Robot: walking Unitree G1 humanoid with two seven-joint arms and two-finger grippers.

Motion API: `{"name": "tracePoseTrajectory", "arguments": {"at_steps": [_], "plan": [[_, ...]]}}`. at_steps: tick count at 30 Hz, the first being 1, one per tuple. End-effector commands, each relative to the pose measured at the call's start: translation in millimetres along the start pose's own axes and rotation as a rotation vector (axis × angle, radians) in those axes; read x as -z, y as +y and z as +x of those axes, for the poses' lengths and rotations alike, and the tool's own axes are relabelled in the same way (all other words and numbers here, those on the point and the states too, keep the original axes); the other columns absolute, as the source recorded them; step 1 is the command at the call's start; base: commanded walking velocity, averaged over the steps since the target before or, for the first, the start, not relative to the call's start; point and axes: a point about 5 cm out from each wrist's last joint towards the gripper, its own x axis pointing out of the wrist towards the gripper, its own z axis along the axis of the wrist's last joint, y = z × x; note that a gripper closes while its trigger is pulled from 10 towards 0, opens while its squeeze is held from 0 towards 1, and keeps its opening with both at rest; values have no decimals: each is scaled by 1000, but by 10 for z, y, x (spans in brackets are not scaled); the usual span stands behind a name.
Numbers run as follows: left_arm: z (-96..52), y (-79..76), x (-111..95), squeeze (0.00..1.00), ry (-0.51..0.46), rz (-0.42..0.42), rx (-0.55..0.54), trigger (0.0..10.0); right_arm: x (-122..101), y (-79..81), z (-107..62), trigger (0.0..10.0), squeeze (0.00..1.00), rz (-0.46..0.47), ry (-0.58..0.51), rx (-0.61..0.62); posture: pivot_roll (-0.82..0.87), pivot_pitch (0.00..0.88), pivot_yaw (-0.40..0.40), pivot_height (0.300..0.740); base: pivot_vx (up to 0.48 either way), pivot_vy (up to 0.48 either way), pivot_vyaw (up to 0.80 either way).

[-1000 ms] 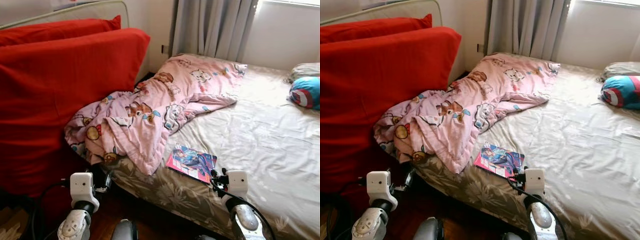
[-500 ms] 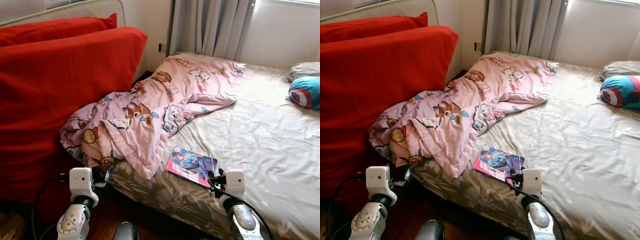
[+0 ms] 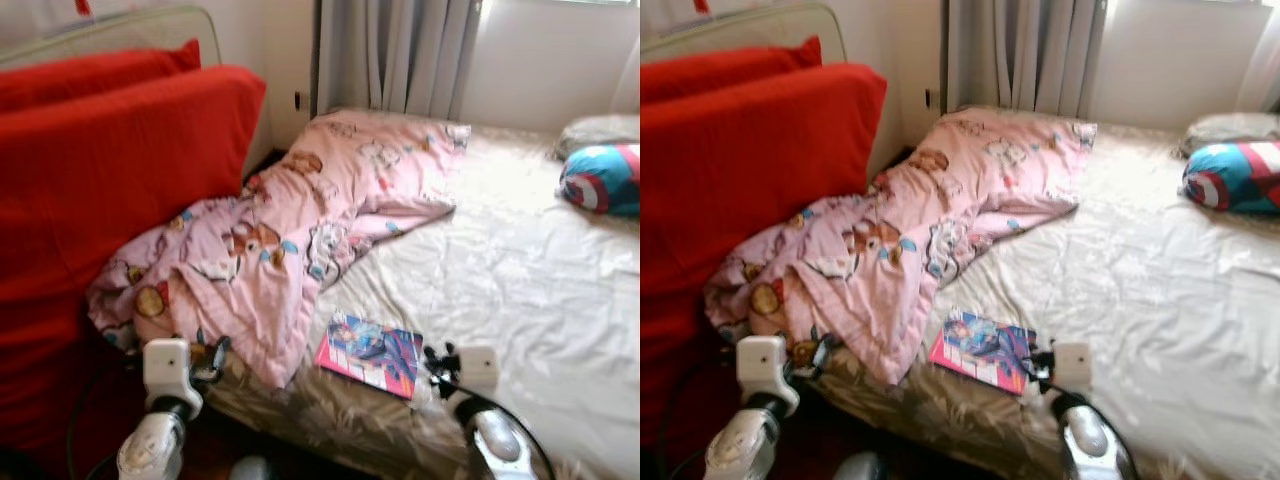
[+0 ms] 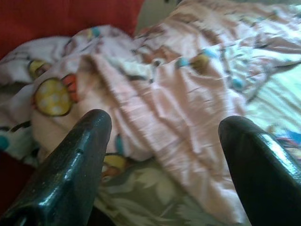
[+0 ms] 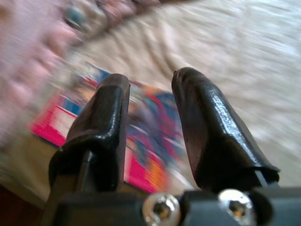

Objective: Clean up the room

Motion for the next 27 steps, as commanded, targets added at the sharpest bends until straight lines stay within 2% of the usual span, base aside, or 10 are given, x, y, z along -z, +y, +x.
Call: {"name": "tracePoseTrajectory", "arguments": {"at_steps": [1,10,11,12,15,17,22,27], "plan": [[47,-39,-97,0,-32,-4,17,10000,33,-79,-8,10000,0,25,38,26,26,0,-6,623,0,0,0],[38,-43,-184,0,-47,15,46,10000,46,19,92,10000,0,79,127,-15,52,63,11,623,0,0,0],[28,-36,-211,0,-48,23,52,10000,50,59,120,10000,953,110,156,-32,64,80,14,623,0,0,0],[18,-35,-232,0,-51,27,55,10000,42,73,131,10000,1000,123,157,-38,76,104,11,623,0,0,0],[-30,-29,-298,0,-64,38,65,10000,16,124,189,10000,1000,178,187,-30,114,162,15,623,0,0,0],[-68,-11,-307,0,-64,41,59,10000,29,138,198,10000,1000,206,209,-15,125,170,17,623,0,0,0],[-168,37,-325,0,-47,49,33,10000,-51,67,263,10000,1000,261,215,125,149,213,24,623,0,0,0],[-247,10,-320,0,-31,43,33,10000,-103,73,290,10000,1000,270,190,113,147,223,23,623,0,0,0]]}}
